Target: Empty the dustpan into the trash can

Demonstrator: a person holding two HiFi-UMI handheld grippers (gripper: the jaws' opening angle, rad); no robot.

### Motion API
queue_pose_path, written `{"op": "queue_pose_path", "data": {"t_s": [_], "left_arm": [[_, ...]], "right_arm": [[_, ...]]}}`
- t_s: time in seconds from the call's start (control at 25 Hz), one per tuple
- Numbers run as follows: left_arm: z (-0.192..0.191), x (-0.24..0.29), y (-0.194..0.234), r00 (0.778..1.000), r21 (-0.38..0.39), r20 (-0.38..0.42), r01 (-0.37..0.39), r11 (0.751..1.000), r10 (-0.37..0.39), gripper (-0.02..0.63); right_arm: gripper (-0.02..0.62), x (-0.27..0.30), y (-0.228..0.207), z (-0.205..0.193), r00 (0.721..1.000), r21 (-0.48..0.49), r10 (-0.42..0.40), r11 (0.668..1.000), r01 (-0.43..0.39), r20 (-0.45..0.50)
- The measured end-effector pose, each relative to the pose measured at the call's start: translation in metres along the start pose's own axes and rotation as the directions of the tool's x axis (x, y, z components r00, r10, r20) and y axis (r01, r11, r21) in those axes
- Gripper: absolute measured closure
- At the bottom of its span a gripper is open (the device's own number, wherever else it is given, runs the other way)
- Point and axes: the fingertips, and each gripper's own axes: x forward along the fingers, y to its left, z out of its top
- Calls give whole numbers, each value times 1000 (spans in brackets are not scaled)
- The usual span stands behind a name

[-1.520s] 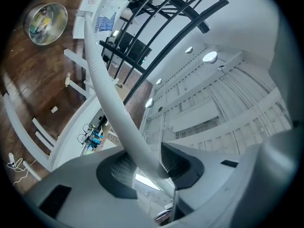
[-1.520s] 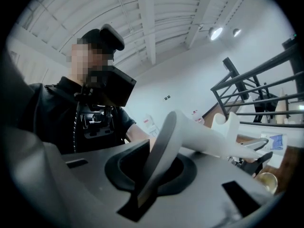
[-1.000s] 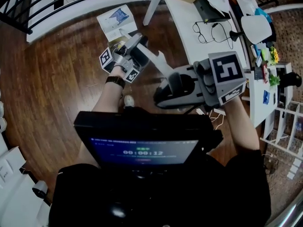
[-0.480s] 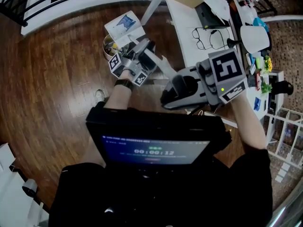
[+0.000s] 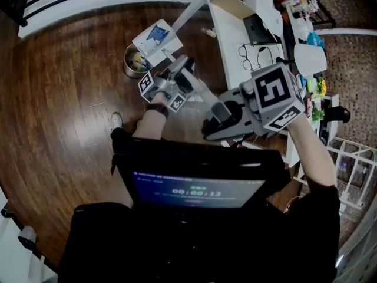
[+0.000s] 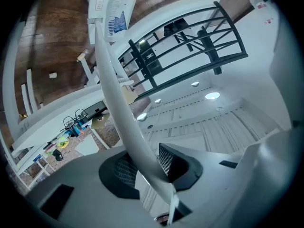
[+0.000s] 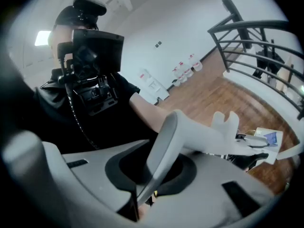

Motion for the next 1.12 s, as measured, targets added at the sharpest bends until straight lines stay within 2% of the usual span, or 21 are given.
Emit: {"op": "queue_pose_path", "data": {"t_s": [0.24, 0.56, 0.84, 1.12], "left_arm": [[11, -11, 1, 999, -36, 39, -12, 999, 13, 499], [23, -20, 6, 996, -55, 70, -46, 997, 50, 503], [29, -20, 8, 995, -81, 76, -63, 995, 69, 509], [35, -23, 6, 994, -73, 89, -60, 995, 67, 517]], "right_arm": [[554, 16, -6, 6, 994, 14, 37, 999, -36, -101], [555, 31, -16, 2, 963, 44, 54, 998, -44, -265], [556, 47, -21, 1, 903, 71, 103, 994, -80, -418], [560, 63, -22, -7, 827, 97, 147, 989, -112, -543]]}}
